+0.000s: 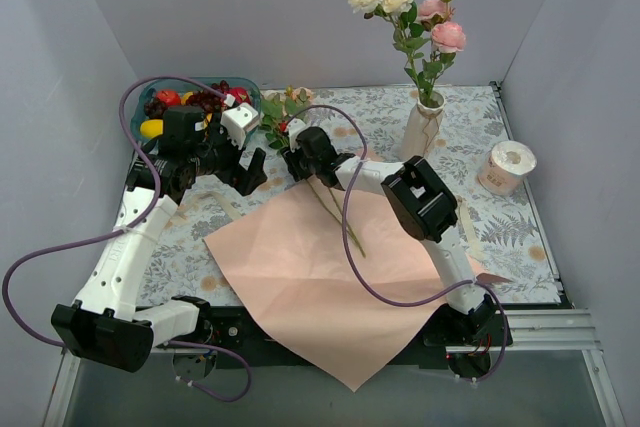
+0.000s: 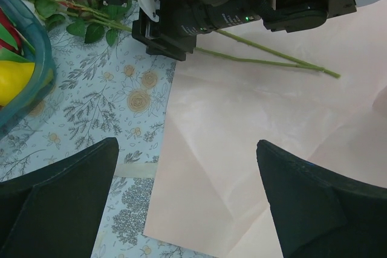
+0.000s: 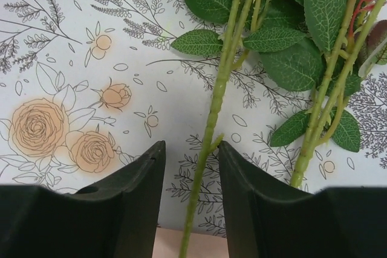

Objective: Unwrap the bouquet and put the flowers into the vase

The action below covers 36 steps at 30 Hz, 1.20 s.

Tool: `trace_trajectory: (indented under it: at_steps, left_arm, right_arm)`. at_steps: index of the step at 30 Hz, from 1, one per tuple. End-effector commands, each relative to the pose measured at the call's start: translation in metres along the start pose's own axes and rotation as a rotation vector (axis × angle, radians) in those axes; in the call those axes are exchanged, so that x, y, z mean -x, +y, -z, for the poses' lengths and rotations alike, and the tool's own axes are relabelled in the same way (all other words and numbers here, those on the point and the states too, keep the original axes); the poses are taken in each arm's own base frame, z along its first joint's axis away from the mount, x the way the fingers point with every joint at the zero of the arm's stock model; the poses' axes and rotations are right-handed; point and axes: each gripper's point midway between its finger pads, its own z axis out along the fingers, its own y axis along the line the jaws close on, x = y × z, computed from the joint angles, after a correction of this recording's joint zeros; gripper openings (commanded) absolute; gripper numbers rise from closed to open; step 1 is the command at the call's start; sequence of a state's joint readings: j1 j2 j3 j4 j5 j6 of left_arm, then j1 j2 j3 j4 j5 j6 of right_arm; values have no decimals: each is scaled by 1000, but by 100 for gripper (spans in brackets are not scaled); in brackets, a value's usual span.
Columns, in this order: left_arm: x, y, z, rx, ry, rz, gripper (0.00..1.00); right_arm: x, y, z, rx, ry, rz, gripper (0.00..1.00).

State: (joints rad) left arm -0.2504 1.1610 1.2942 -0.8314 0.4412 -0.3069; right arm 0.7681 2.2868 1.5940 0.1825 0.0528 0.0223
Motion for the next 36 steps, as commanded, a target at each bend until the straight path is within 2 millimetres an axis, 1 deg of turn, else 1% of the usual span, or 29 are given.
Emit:
trace_trajectory:
  at_steps: [1, 3, 4, 5, 6, 8, 9, 11, 12, 13, 14, 15, 17, 18, 19, 20, 21, 22, 23, 24, 25, 26, 27, 30, 31, 32, 34, 35, 36]
  left_arm:
    - [2, -1, 10, 20, -22, -25, 98]
    - [1, -2, 9, 15, -24, -21, 98]
    - [0, -1, 8, 16, -21, -19, 98]
    - [1, -1, 9, 17, -23, -20, 98]
    - [1, -1, 9, 18, -23, -18, 98]
    - [2, 0, 8, 22, -28, -18, 98]
    - [1, -1, 7, 19, -26, -15, 98]
    - [4, 0, 9, 24, -31, -17, 98]
    - [4, 0, 8, 22, -30, -15, 98]
    - [6, 0, 9, 25, -32, -16, 98]
    - [7, 0, 11, 26, -36, -16, 98]
    - [8, 0, 11, 24, -39, -15, 98]
    - [14, -1, 15, 26, -51, -20, 98]
    - [16, -1, 16, 25, -54, -18, 98]
    - [17, -1, 17, 24, -53, -19, 98]
    - [21, -1, 20, 28, -62, -21, 98]
    - [23, -1, 21, 27, -64, -18, 98]
    - [23, -2, 22, 26, -61, -17, 98]
    - [29, -2, 25, 28, -73, -21, 98]
    - [31, -3, 27, 25, -78, -21, 98]
    - [32, -4, 28, 22, -79, -15, 98]
    - [34, -5, 31, 20, -88, -19, 98]
    - [35, -6, 32, 17, -90, -17, 98]
    - [34, -8, 33, 13, -87, -11, 98]
    - [34, -8, 33, 14, -85, -8, 98]
    - [32, -8, 32, 14, -80, -7, 98]
    - [30, -9, 32, 12, -76, -5, 98]
    - [30, -9, 32, 12, -76, -7, 98]
    - [30, -8, 32, 13, -73, -7, 98]
  right_arm:
    - [16, 1, -3, -16, -34, -1, 41]
    - [15, -1, -2, -24, -20, -2, 29]
    - [20, 0, -1, -23, -24, -1, 15]
    - [21, 2, 1, -15, -23, 1, 9]
    - [28, 2, 6, -18, -38, 6, 3]
    - [35, 1, 12, -29, -52, 9, 1]
    - [48, 0, 19, -33, -75, 9, 1]
    - [65, 0, 29, -37, -106, 14, 1]
    - [83, -1, 40, -42, -139, 16, 1]
    - [94, -2, 47, -50, -161, 18, 1]
    - [110, -4, 55, -62, -192, 18, 1]
    - [133, -5, 73, -72, -236, 17, 1]
    - [159, -11, 93, -101, -290, 11, 1]
    - [184, -11, 115, -107, -344, 6, 1]
    - [198, -14, 126, -117, -373, 2, 1]
    - [217, -17, 146, -129, -416, 24, 1]
    - [232, -19, 160, -136, -449, 30, 1]
    - [241, -22, 170, -151, -470, 34, 1]
    - [257, -24, 190, -158, -509, 47, 1]
    - [272, -26, 206, -166, -540, 48, 1]
    - [279, -28, 214, -172, -553, 50, 1]
    - [292, -29, 233, -174, -590, 55, 1]
    - [300, -34, 243, -186, -614, 64, 1]
    - [335, -34, 289, -194, -723, 97, 1]
    - [338, -33, 297, -195, -748, 112, 1]
    - [359, -33, 335, -207, -864, 116, 1]
    - [372, -39, 372, -267, -973, 150, 1]
    - [385, -42, 410, -294, -1092, 149, 1]
    - [391, -52, 432, -328, -1155, 148, 1]
